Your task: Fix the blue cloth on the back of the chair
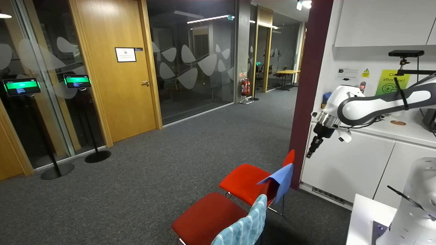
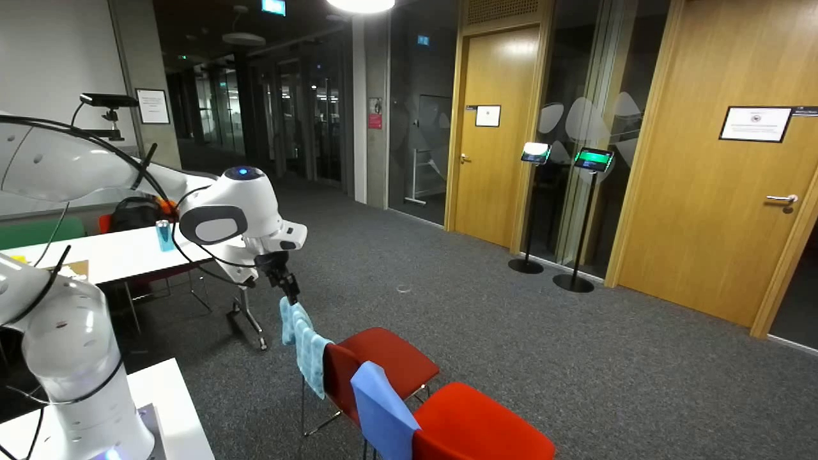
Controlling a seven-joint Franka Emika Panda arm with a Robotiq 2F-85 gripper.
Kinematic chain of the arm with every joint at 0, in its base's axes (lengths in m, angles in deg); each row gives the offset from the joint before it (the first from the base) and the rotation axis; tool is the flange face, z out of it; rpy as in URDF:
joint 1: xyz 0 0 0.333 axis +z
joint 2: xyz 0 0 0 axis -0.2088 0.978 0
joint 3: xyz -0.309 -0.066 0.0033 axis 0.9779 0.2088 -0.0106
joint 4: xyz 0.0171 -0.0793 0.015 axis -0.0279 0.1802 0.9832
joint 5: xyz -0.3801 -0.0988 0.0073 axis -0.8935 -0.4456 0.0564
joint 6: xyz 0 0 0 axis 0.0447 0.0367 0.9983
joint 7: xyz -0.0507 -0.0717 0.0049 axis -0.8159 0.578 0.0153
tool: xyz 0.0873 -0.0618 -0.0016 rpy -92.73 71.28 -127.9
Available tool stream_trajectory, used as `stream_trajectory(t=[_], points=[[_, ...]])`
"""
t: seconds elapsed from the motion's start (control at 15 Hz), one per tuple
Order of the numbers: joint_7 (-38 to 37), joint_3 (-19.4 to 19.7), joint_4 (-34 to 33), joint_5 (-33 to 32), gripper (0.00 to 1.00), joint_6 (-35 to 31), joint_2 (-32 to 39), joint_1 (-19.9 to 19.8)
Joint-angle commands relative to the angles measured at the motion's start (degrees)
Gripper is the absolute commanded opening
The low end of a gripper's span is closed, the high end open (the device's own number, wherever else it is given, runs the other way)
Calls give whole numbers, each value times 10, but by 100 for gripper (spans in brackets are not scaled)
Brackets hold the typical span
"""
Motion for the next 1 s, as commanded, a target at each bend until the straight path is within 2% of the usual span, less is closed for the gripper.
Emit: stream_trajectory(t=[0.0, 0.2, 0.53, 0.6, 0.67, 0.93], points=[[6, -11, -54, 12, 100, -109, 101, 21], [3, -22, -104, -1, 100, -153, 183, 24], [24, -22, -192, 11, 100, -123, 289, 15], [29, -22, -207, 18, 100, -100, 301, 13], [4, -36, -164, 6, 100, -129, 267, 4], [3, -40, -196, 7, 100, -115, 303, 0]])
